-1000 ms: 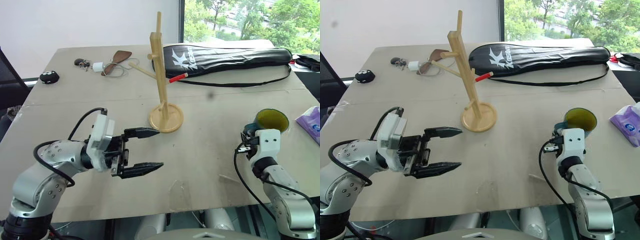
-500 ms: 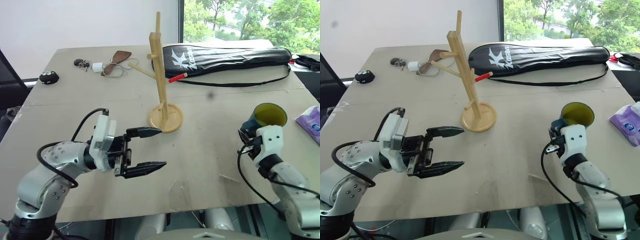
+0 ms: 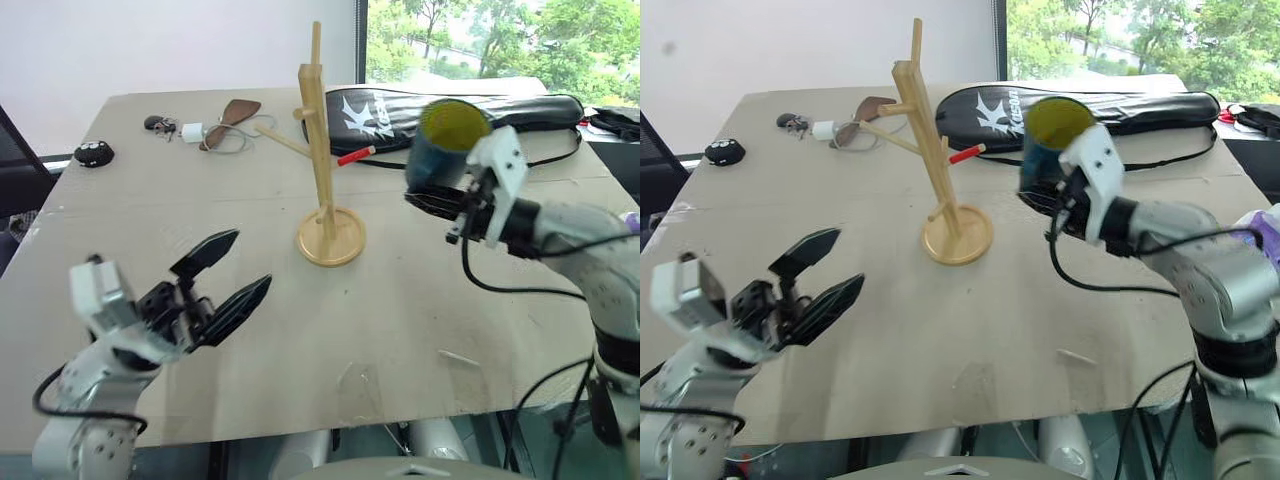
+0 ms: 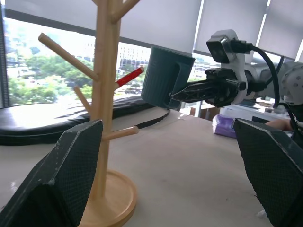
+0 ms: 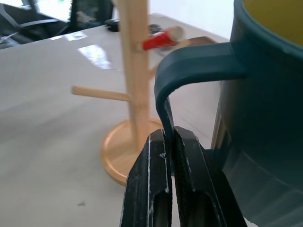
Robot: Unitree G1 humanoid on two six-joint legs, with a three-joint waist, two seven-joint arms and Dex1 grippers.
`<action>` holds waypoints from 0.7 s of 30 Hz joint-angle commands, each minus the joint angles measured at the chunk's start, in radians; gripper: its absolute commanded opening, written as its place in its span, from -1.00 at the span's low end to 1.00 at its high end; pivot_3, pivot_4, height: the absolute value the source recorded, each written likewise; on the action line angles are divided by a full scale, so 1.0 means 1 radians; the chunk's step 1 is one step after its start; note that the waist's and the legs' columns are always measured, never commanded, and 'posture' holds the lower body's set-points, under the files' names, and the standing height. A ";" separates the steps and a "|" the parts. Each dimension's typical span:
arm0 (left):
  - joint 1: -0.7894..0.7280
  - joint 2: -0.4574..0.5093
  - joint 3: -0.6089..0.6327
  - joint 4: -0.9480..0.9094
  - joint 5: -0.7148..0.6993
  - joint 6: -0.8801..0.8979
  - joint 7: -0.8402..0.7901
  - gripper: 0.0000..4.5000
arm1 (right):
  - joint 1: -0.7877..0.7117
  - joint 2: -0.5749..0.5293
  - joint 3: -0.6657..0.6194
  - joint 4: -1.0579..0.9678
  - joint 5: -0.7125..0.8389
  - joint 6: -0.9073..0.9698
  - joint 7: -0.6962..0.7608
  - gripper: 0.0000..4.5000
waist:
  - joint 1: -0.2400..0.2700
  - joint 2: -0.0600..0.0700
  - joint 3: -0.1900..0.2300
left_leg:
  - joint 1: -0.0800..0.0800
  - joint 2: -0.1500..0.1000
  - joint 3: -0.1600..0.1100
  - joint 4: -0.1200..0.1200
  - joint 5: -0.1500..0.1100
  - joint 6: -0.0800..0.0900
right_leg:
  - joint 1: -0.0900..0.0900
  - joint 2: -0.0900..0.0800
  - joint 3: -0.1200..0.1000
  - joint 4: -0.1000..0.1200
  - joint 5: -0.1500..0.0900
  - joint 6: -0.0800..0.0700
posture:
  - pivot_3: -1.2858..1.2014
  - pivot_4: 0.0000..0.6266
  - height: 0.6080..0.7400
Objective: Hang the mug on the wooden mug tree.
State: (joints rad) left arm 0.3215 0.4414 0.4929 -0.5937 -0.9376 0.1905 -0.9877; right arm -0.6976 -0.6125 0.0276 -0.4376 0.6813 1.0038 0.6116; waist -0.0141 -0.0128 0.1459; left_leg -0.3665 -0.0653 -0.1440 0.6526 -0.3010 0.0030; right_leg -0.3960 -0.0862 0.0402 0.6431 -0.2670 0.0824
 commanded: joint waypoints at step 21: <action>0.074 -0.023 -0.035 -0.054 -0.004 -0.106 -0.010 1.00 | -0.352 0.111 0.198 0.416 -0.124 -0.077 0.263 -0.99 | -0.006 0.001 0.000 | 0.000 0.000 0.000 0.000 0.000 0.000 | -0.001 0.000 0.000 0.001 0.000 0.000 | 0.03 -0.52 1.00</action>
State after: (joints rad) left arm 0.3969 0.4157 0.4604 -0.6126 -0.9430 0.1014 -1.0077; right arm -1.0067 -0.5095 0.2205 -0.0255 0.5774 0.9681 0.8460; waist -0.0199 -0.0123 0.1462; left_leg -0.3668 -0.0654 -0.1438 0.6522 -0.3010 0.0029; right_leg -0.3975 -0.0860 0.0408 0.6439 -0.2669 0.0823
